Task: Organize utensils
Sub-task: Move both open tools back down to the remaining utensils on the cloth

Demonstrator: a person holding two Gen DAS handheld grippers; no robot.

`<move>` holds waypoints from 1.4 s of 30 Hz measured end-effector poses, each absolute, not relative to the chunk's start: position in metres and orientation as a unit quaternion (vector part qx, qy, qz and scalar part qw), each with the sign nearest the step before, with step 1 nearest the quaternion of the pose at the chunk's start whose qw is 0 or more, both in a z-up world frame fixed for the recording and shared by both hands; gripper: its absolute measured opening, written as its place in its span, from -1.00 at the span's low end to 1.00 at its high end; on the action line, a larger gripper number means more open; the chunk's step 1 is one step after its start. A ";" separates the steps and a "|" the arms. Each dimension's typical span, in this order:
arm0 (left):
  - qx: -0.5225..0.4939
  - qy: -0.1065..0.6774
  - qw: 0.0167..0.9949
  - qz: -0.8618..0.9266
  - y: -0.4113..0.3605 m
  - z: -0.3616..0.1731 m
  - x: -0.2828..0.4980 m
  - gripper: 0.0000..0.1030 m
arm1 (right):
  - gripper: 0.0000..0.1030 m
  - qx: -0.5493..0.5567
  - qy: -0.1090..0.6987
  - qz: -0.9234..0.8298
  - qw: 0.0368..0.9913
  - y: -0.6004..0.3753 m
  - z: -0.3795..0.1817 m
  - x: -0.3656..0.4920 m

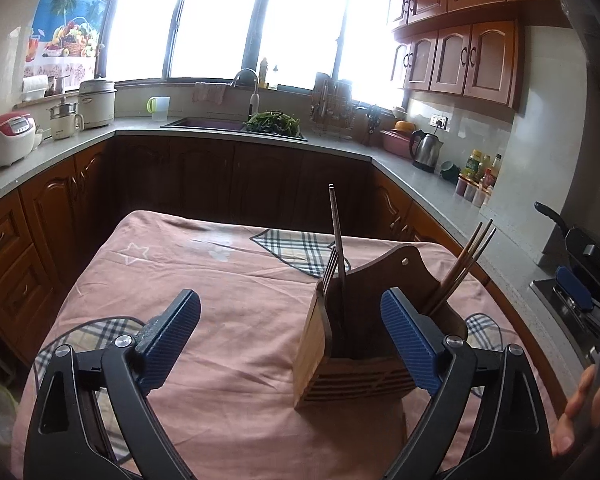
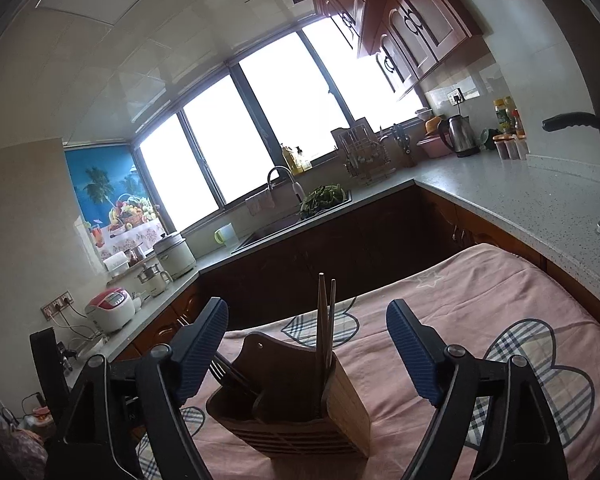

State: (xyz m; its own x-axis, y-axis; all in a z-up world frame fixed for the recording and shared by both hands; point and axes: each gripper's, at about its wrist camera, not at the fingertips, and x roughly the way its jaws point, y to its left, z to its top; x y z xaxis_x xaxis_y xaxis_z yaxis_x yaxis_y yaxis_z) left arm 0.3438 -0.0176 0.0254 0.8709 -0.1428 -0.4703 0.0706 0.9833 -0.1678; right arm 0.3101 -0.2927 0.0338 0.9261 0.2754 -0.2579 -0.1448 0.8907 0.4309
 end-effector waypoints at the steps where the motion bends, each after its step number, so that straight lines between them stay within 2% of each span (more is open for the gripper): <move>1: -0.077 0.250 0.964 -0.055 -0.015 0.025 0.337 0.95 | 0.76 0.209 0.161 0.111 0.958 -0.293 0.034 0.305; 5: -0.085 0.261 0.960 -0.058 -0.007 0.021 0.312 0.95 | 0.82 0.213 0.170 0.117 0.955 -0.294 0.032 0.283; 21: -0.110 0.310 0.943 -0.055 0.018 -0.013 0.222 0.95 | 0.83 0.214 0.223 0.127 0.943 -0.296 0.012 0.197; 42: -0.111 0.366 0.923 -0.052 0.012 -0.066 0.179 0.95 | 0.83 0.220 0.286 0.112 0.926 -0.302 -0.050 0.144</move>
State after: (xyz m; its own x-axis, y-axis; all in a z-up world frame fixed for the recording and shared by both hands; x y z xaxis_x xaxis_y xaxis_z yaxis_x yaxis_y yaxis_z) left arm 0.1787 0.0120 -0.0657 0.7273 -0.1773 -0.6630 0.0144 0.9698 -0.2435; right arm 0.1436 -0.3019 -0.0496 0.8108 0.3335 -0.4809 -0.0821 0.8784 0.4708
